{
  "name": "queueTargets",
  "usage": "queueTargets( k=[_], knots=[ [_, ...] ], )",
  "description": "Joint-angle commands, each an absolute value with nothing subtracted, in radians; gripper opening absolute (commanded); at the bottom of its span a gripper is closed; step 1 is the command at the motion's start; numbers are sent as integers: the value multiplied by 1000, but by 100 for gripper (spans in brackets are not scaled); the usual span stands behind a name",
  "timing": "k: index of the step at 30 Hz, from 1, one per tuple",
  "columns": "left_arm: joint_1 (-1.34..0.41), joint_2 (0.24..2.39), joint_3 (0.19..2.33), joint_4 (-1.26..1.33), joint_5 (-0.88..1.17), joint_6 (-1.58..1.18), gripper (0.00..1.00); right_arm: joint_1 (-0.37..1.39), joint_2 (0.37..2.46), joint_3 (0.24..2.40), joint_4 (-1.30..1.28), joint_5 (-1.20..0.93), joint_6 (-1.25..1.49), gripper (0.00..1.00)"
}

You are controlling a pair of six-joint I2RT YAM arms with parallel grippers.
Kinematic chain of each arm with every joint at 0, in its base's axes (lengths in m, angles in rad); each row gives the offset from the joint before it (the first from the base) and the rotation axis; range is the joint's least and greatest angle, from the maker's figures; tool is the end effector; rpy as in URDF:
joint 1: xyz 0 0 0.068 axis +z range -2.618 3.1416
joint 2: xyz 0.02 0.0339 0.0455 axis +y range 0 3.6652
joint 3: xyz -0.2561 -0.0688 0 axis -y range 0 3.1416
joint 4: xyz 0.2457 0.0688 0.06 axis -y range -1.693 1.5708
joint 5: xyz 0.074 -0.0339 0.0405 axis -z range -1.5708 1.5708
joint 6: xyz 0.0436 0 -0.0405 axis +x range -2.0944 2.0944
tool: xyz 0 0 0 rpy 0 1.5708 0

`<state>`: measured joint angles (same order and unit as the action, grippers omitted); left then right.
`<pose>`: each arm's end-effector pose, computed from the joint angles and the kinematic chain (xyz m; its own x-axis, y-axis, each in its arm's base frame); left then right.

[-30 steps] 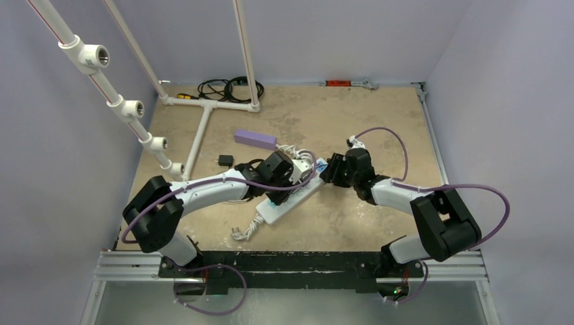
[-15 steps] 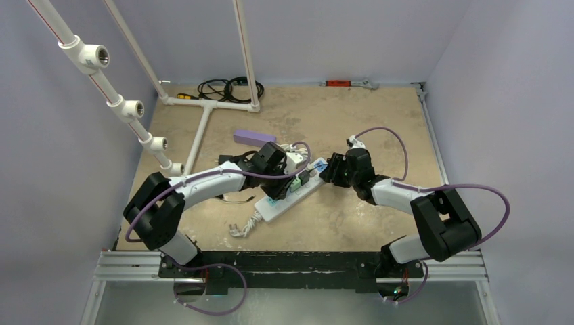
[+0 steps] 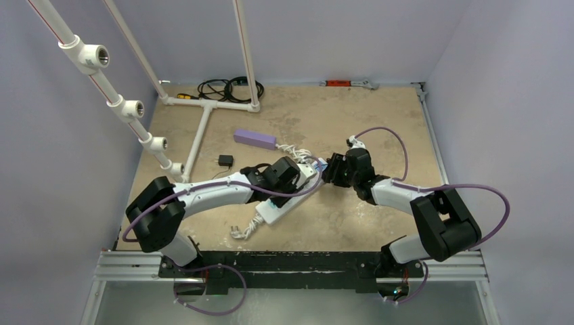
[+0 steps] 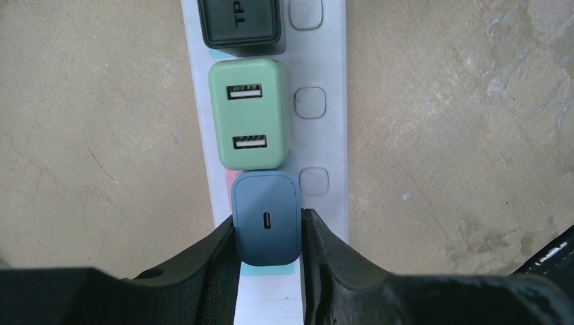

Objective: Pull the plug off the socket

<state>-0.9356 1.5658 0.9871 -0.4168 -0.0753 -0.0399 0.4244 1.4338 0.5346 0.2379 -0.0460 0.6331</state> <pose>0.1932 -0.2566 0.1869 -0.5285 0.6499 -0.5462 0.7579 0.6510 0.0414 0.2522 0.1162 0.1400 -0.7141 0.3259 -0.6195 -0.0272 0.8715 0.4897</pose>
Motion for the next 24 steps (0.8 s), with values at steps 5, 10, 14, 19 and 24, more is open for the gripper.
queueTargets(
  k=[5, 10, 14, 19, 24],
  knots=[
    [-970, 1524, 1001, -370, -168, -30, 0, 421, 1453, 554, 215, -40, 604, 54],
    [-955, 1525, 1011, -376, -95, -29, 0, 420, 1449, 551, 215, -41, 603, 54],
    [-886, 1519, 1021, -377, 23, -41, 0, 421, 1444, 549, 215, -43, 607, 54],
    [-807, 1524, 1030, -375, 166, -59, 0, 421, 1449, 552, 213, -43, 608, 54],
    [-760, 1539, 1046, -390, 206, -63, 0, 421, 1452, 553, 214, -44, 607, 54]
  ],
)
